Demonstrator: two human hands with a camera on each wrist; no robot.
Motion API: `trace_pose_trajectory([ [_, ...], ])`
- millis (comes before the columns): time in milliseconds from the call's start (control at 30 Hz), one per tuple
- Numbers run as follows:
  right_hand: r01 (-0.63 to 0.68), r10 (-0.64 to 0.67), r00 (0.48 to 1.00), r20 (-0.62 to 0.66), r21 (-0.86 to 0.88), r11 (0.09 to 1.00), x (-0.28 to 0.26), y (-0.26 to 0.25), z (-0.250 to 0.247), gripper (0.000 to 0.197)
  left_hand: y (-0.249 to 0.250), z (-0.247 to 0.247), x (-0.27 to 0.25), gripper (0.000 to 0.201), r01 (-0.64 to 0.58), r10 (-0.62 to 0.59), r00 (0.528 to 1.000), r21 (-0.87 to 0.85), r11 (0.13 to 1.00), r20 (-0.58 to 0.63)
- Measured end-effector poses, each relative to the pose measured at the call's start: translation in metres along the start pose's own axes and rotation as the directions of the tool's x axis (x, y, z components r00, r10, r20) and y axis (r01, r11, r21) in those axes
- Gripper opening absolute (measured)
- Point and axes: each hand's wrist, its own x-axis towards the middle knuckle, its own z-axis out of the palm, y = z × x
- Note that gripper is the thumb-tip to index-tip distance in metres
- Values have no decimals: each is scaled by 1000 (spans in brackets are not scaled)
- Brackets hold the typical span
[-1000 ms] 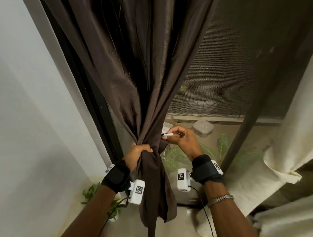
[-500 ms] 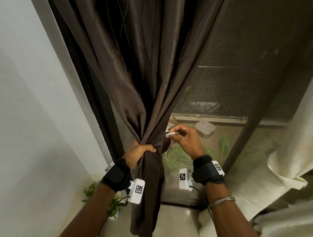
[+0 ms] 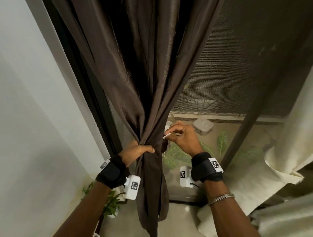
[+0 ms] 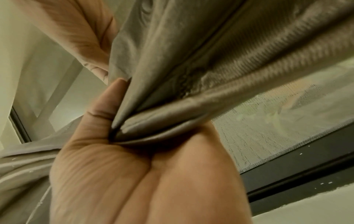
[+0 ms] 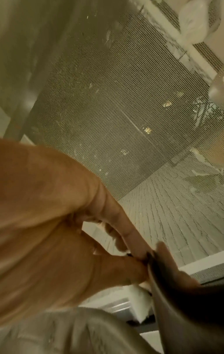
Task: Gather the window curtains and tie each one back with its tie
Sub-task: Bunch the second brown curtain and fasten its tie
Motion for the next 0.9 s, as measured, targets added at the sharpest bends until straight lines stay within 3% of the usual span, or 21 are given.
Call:
trace_pose_trajectory([
  [67,23,-21,999,-45,29,999,0,-3,0,29,5,-1,1,73,16,-15,1000,79,997,-13],
  [167,3,5,997,-71,111,994,0,-9,-3,12,8,-3,6,61,31,-28,997,38,999,-70],
  [267,-76,91,991,-95,153,985,0,-9,-8,16,6,-7,13,77,-14,27,968,53,998,-250],
  [333,-119,143,983,-115,193,974,-2,-4,-12,18,4,-8,15,86,-37,118,925,221,975,-362],
  [400,-141,178,972,-154,226,964,-6,1,-15,20,4,-7,10,85,-8,190,903,426,904,-386],
  [600,-247,303,937,-176,280,928,-11,19,-8,21,-7,-20,-12,117,86,189,955,825,559,-228],
  [700,-226,259,963,-78,296,928,-16,7,2,36,-3,-25,-24,96,106,326,901,873,476,-287],
  [767,-232,246,969,-13,289,929,-20,-15,22,42,2,-19,-28,74,131,396,849,866,484,-349],
  [867,-217,245,969,-25,388,896,-33,-21,51,30,11,-9,-30,62,240,284,865,839,488,-413],
  [900,-243,328,941,-88,503,829,-35,-17,60,43,13,-7,-30,61,275,240,873,835,476,-425],
])
